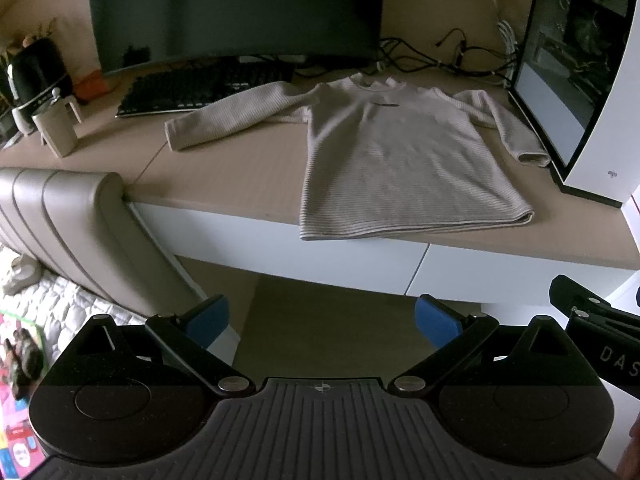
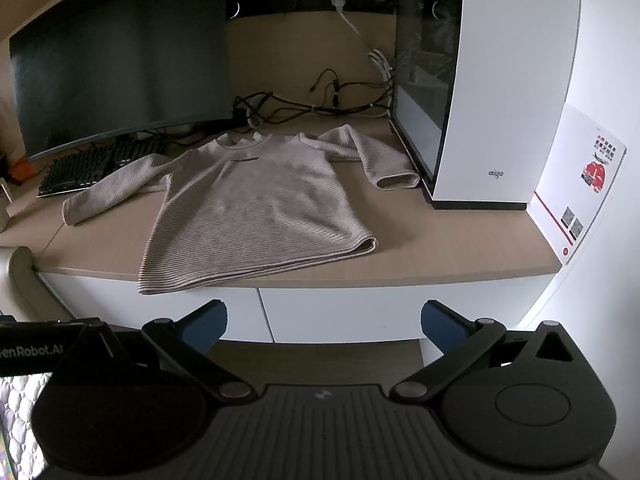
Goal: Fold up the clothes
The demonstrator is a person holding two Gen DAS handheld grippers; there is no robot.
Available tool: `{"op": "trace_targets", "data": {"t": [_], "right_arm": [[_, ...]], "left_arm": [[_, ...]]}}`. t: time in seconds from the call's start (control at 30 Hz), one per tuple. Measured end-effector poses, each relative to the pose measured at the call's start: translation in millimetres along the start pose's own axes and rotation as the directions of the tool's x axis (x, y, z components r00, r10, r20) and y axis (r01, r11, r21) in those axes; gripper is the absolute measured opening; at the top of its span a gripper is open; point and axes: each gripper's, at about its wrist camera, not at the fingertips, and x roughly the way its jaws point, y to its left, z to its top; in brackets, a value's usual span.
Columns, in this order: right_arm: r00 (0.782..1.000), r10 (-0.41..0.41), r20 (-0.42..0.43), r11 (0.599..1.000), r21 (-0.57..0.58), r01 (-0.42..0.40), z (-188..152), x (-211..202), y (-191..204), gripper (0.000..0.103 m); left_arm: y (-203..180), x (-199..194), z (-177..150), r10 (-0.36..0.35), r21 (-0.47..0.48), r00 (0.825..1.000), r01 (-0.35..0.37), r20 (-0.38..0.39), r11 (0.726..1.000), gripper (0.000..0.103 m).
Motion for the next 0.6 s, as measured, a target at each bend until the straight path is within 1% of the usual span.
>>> {"op": "trace_targets", "data": {"t": [0.23, 0.6], "right_arm": [[1.0, -0.004, -0.007, 1.0, 0.001, 0.004, -0.1, 1.4, -0.1, 0.103], [1.0, -0.008, -0.014, 1.0, 0.013, 0.008, 0.1, 2.4, -2.9, 0.103]], "left_arm": [[-2.7, 3.5, 0.5, -0.003, 0.007, 1.0, 0.003, -0.017, 1.0, 0.102], [-5.6, 3.6, 2.3, 0.001, 0.021, 1.0, -0.001, -0.005, 1.0, 0.102]]}}
